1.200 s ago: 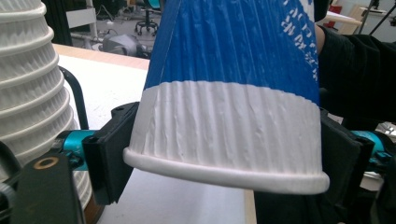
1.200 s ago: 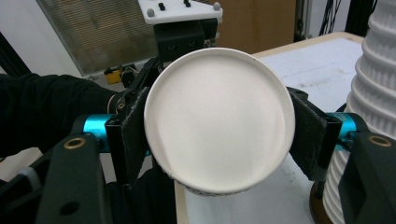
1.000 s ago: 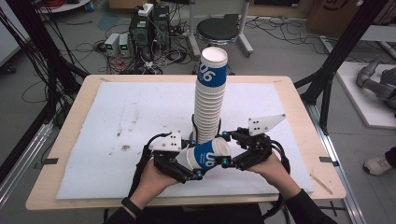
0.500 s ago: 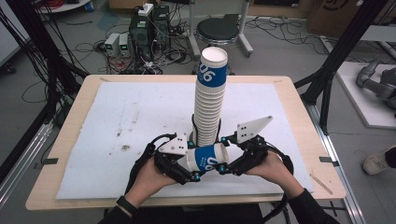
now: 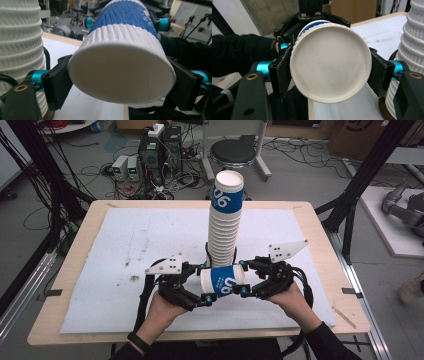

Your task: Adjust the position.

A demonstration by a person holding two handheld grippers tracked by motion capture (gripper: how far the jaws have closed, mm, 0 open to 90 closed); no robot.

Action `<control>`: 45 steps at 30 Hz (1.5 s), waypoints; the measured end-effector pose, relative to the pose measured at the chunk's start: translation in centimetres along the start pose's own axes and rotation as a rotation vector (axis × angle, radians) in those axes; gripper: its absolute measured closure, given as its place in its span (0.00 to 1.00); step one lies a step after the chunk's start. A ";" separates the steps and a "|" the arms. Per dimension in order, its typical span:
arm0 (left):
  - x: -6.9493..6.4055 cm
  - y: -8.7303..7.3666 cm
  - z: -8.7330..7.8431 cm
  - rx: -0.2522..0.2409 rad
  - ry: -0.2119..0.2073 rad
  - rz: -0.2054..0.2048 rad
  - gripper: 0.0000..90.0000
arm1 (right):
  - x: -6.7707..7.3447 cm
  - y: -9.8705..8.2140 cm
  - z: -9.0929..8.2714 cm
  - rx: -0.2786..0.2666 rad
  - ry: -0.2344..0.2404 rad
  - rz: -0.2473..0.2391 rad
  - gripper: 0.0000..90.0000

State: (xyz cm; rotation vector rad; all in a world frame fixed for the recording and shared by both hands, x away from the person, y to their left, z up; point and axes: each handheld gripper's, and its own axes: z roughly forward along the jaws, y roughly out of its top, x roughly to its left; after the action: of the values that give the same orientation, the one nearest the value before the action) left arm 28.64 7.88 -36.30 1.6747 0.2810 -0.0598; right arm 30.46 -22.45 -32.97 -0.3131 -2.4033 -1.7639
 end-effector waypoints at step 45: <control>-0.4 0.8 0.3 0.058 -0.032 0.048 0.23 | 0.4 -0.4 1.6 0.185 0.024 -0.058 0.32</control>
State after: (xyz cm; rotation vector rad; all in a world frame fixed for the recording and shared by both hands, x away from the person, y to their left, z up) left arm 28.42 7.48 -35.51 1.7356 0.2161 -0.0594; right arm 29.94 -20.96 -33.75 -0.2005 -2.5587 -1.5423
